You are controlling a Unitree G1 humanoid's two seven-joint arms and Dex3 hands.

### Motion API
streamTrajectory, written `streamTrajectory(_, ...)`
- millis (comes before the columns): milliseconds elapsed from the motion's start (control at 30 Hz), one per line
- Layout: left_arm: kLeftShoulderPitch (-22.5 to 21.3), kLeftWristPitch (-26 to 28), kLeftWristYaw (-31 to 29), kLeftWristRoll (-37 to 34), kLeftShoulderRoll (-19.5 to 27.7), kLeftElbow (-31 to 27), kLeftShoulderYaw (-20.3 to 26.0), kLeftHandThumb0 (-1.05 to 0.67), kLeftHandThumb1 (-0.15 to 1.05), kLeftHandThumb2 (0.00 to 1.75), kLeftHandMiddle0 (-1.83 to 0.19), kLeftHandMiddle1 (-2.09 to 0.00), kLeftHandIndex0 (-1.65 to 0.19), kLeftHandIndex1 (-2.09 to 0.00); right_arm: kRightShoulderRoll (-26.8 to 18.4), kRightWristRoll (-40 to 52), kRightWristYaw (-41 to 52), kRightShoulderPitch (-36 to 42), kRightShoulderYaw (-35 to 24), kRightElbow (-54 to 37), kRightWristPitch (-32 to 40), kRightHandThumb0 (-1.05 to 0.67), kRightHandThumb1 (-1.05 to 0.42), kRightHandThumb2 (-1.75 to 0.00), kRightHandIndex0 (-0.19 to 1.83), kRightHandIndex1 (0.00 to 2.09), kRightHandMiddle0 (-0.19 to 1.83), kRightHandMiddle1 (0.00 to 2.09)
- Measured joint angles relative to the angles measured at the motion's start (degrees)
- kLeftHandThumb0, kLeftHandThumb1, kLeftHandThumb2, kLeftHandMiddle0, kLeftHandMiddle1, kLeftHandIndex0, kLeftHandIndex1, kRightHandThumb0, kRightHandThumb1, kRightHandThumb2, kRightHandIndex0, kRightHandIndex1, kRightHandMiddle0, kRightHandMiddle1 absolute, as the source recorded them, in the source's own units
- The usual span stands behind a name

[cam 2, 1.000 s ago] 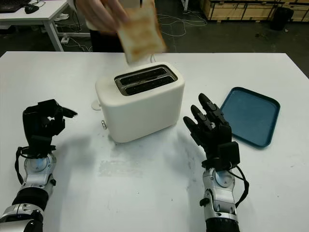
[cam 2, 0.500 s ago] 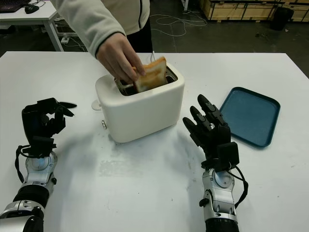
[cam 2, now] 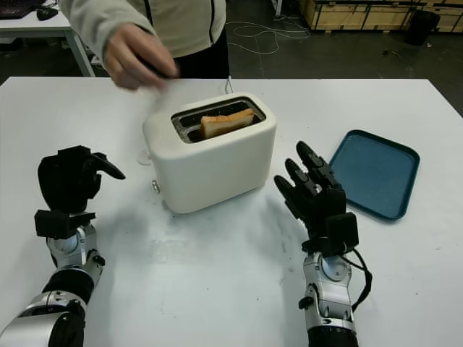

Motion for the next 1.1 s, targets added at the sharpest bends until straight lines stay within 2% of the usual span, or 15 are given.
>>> streamTrajectory(100,0.0,0.29,-2.39,-0.5,0.0,0.0,0.04,-1.05,0.92,0.3,-1.53,-0.98,-1.54,-0.65,-0.01,-0.08,0.0,0.0,0.09,0.23,-0.14,-0.15,-0.89,0.0,0.59,0.01,0.54,0.0)
streamTrajectory(200,0.0,-0.04,-2.16,1.25,0.06,0.16,0.03,-1.05,0.92,0.37,-1.43,-1.19,-1.48,-0.79,-0.01,-0.09,-0.02,0.0,0.28,-0.04,-0.17,-0.14,-0.89,0.0,0.58,0.01,0.54,0.0)
streamTrajectory(400,0.01,0.22,0.83,6.34,0.81,0.15,-0.01,-1.05,0.92,0.43,-1.38,-1.38,-1.41,-1.02,-0.02,-0.56,-0.48,0.03,0.96,-1.03,-0.16,-0.14,-0.89,0.0,0.59,0.01,0.55,0.0)
streamTrajectory(467,0.0,0.4,2.01,6.82,0.68,0.15,0.21,-1.05,0.92,0.36,-1.39,-1.32,-1.41,-0.98,-0.02,-0.56,-0.48,0.03,1.0,-1.12,-0.16,-0.14,-0.89,0.0,0.59,0.01,0.55,0.0)
streamTrajectory(533,0.05,3.63,-2.49,1.62,-0.09,-0.89,0.54,-1.05,0.91,0.19,-1.52,-1.0,-1.53,-0.67,-0.03,-0.51,-0.46,0.03,0.98,-1.12,-0.16,-0.14,-0.9,0.0,0.59,0.01,0.55,0.0)
streamTrajectory(633,0.34,16.14,-12.84,-10.07,-1.51,-6.52,1.72,-1.05,0.83,0.04,-1.56,-0.82,-1.56,-0.55,-0.03,-0.47,-0.41,0.01,0.97,-0.92,-0.25,-0.15,-0.89,0.0,0.59,0.01,0.55,0.01)
streamTrajectory(767,2.29,35.39,-18.92,-20.12,-1.64,-16.74,2.49,-1.05,0.55,0.0,-1.57,-0.71,-1.57,-0.52,-0.09,-0.58,-0.44,0.0,0.94,0.21,-0.48,-0.19,-0.89,0.0,0.6,0.01,0.56,0.0)
streamTrajectory(800,2.73,40.46,-20.09,-22.92,-1.53,-18.84,2.78,-0.99,0.42,0.0,-1.57,-0.61,-1.57,-0.4,-0.09,-0.58,-0.45,0.0,0.95,0.27,-0.48,-0.18,-0.89,0.0,0.59,0.01,0.55,0.0)
streamTrajectory(867,3.26,50.76,-22.2,-29.0,-1.13,-21.77,4.01,-0.8,0.28,0.0,-1.57,-0.55,-1.57,-0.32,-0.1,-0.56,-0.44,0.0,0.96,0.27,-0.48,-0.17,-0.89,0.0,0.59,0.01,0.54,0.0)
streamTrajectory(967,4.44,65.8,-22.05,-38.23,-0.56,-26.2,6.5,-0.77,0.23,0.0,-1.57,-0.63,-1.57,-0.31,-0.1,-0.58,-0.45,0.0,0.98,0.27,-0.48,-0.19,-0.89,0.0,0.59,0.01,0.54,0.0)
streamTrajectory(1033,6.41,75.55,-18.65,-43.51,-0.43,-31.83,8.52,-0.79,0.24,0.01,-1.57,-0.67,-1.57,-0.38,-0.2,-0.67,-0.45,0.0,0.95,0.27,-0.51,-0.19,-0.89,0.0,0.59,0.01,0.54,0.0)
streamTrajectory(1100,7.62,80.24,-16.66,-45.47,-0.34,-34.92,10.2,-0.76,0.23,0.0,-1.57,-0.67,-1.57,-0.37,-0.34,-0.65,-0.45,-0.01,0.92,0.23,-0.51,-0.18,-0.89,0.0,0.59,0.01,0.54,0.0)
